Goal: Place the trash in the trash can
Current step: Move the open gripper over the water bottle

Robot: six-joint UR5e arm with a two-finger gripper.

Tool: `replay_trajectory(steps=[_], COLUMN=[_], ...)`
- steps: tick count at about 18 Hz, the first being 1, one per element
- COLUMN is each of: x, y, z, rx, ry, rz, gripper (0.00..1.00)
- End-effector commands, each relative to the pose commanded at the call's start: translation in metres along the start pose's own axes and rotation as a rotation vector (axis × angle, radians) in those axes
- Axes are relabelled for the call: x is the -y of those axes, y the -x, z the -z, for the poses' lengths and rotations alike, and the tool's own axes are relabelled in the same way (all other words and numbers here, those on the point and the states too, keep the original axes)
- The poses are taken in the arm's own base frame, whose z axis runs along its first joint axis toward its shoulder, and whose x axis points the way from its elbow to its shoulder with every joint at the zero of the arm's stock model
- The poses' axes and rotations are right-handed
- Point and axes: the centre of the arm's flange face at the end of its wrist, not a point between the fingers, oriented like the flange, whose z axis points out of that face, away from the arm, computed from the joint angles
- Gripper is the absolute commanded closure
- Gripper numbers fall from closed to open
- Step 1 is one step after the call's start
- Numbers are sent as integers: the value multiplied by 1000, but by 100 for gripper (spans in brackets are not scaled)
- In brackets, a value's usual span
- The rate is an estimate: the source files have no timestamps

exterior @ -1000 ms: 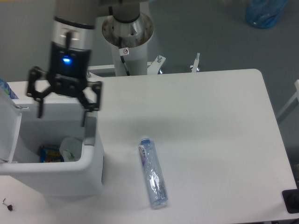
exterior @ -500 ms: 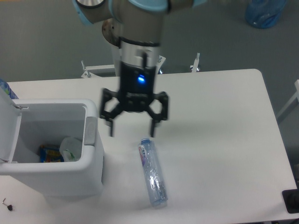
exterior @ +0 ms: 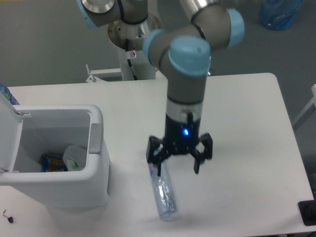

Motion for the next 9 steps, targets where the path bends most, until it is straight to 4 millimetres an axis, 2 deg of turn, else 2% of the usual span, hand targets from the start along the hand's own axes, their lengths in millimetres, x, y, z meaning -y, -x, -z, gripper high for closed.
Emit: replay_trajectory(steps=[3,6,9], x=[-6,-12,-21], y=[6,6,8], z=[-30,-49,-80], rx=[-10,-21,8], ry=[42,71,130], rz=[9,20,21], gripper=[1,1,1])
